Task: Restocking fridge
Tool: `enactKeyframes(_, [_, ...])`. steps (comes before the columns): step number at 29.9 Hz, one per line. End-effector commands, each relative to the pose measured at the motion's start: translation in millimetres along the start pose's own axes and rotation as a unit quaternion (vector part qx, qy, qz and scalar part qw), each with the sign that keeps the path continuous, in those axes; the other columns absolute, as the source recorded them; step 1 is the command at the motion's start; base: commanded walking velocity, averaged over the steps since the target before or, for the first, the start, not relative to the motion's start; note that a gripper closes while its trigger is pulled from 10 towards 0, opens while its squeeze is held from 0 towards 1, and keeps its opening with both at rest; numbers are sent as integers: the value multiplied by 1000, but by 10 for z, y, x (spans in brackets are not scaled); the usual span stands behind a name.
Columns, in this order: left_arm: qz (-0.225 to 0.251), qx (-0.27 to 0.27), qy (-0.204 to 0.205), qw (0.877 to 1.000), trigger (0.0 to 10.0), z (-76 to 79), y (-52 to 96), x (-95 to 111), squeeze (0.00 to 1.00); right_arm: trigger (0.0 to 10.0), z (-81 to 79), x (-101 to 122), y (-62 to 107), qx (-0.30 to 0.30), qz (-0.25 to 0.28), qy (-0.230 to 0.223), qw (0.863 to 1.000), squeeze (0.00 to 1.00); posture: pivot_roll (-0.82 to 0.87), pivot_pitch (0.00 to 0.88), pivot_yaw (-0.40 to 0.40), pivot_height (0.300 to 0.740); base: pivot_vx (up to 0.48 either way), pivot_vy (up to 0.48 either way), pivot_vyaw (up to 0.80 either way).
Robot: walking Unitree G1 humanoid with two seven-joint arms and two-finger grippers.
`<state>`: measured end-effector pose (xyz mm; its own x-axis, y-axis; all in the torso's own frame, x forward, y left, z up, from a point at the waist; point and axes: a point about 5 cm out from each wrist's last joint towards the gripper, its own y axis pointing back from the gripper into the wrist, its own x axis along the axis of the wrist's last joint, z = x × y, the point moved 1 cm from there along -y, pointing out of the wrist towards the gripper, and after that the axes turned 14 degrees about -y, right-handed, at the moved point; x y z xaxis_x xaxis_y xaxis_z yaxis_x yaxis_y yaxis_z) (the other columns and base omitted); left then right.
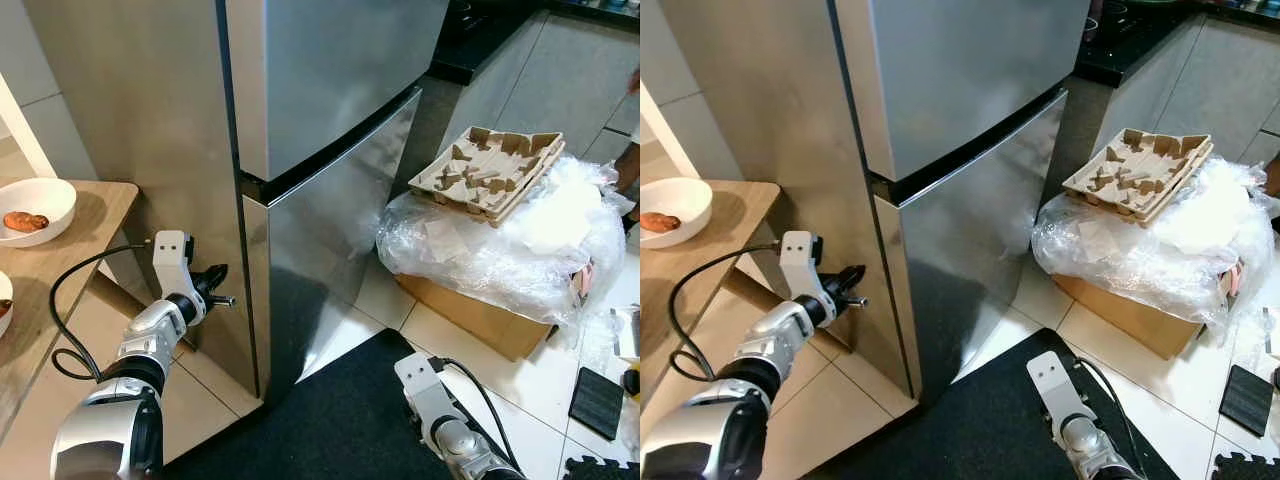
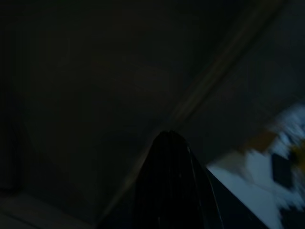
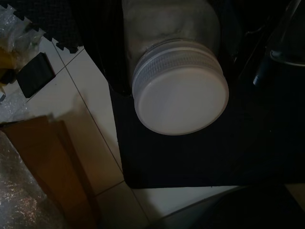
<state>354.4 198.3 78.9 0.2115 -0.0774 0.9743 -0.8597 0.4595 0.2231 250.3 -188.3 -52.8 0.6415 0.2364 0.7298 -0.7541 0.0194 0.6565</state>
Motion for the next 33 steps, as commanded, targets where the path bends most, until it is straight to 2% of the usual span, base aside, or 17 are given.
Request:
enactKeyframes(1, [-53, -55, -51, 996, 10000, -3, 86, -100, 0, 10000, 21, -27, 10, -4, -1, -4, 1000, 0, -78, 64, -42, 740, 0, 0, 0])
enactKeyframes(2, [-53, -55, -51, 996, 10000, -3, 86, -100, 0, 10000, 21, -27, 10, -4, -1, -4, 1000, 0, -78, 64, -42, 740, 0, 0, 0])
enactKeyframes(4, [-106, -108, -100, 983, 10000, 24, 152, -204, 0, 10000, 19, -24, 9, -4, -1, -3, 1000, 0, -78, 63, -42, 740, 0, 0, 0])
enactKeyframes(8, [-137, -122, -131, 974, 10000, -15, 209, -246, 0, 10000, 23, -15, 6, -4, 0, -2, 1000, 0, -79, 58, -43, 740, 0, 0, 0])
enactKeyframes(12, [-117, -64, -135, 982, 10000, -154, 213, -131, 0, 10000, 40, 3, 2, -5, 2, 0, 1000, 0, -79, 53, -43, 740, 0, 0, 0])
enactKeyframes(15, [-99, 8, -141, 985, 10000, -252, 197, -60, 0, 10000, 40, 3, 3, -5, 2, 1, 1000, 0, -82, 44, -43, 740, 0, 0, 0])
enactKeyframes(17, [-73, 62, -125, 988, 10000, -312, 183, 3, 0, 10000, 39, 1, 3, -4, 3, 2, 1000, 0, -83, 42, -43, 740, 0, 0, 0])
enactKeyframes(19, [-38, 85, -92, 991, 10000, -302, 153, 48, 0, 10000, 42, 0, 4, -5, 2, 3, 1000, 0, -84, 41, -43, 740, 0, 0, 0])
enactKeyframes(20, [-38, 85, -92, 991, 10000, -302, 153, 48, 0, 10000, 42, 0, 4, -5, 2, 3, 1000, 0, -84, 41, -43, 740, 0, 0, 0])
enactKeyframes(21, [-26, 82, -71, 994, 10000, -260, 125, 40, 0, 10000, 45, 0, 5, -5, 3, 3, 1000, 0, -84, 41, -43, 740, 0, 0, 0])
enactKeyframes(22, [-20, 75, -66, 995, 10000, -201, 94, 21, 0, 10000, 48, 0, 5, -5, 3, 4, 1000, 0, -85, 41, -43, 740, 0, 0, 0])
enactKeyframes(26, [-17, 64, -66, 996, 10000, -77, 28, -27, 0, 10000, 53, 0, 5, -5, 3, 4, 1000, 0, -86, 42, -43, 740, 0, 0, 0])
enactKeyframes(29, [-5, 41, -65, 997, 10000, 207, -129, -73, 0, 10000, 58, -7, 8, -5, 3, 4, 1000, 0, -93, 56, -40, 740, 0, 0, 0])
enactKeyframes(33, [-4, 45, -81, 996, 10000, 320, -212, -60, 0, 10000, 54, -21, 13, -5, 2, 3, 1000, 0, -102, 70, -34, 740, 0, 0, 0])
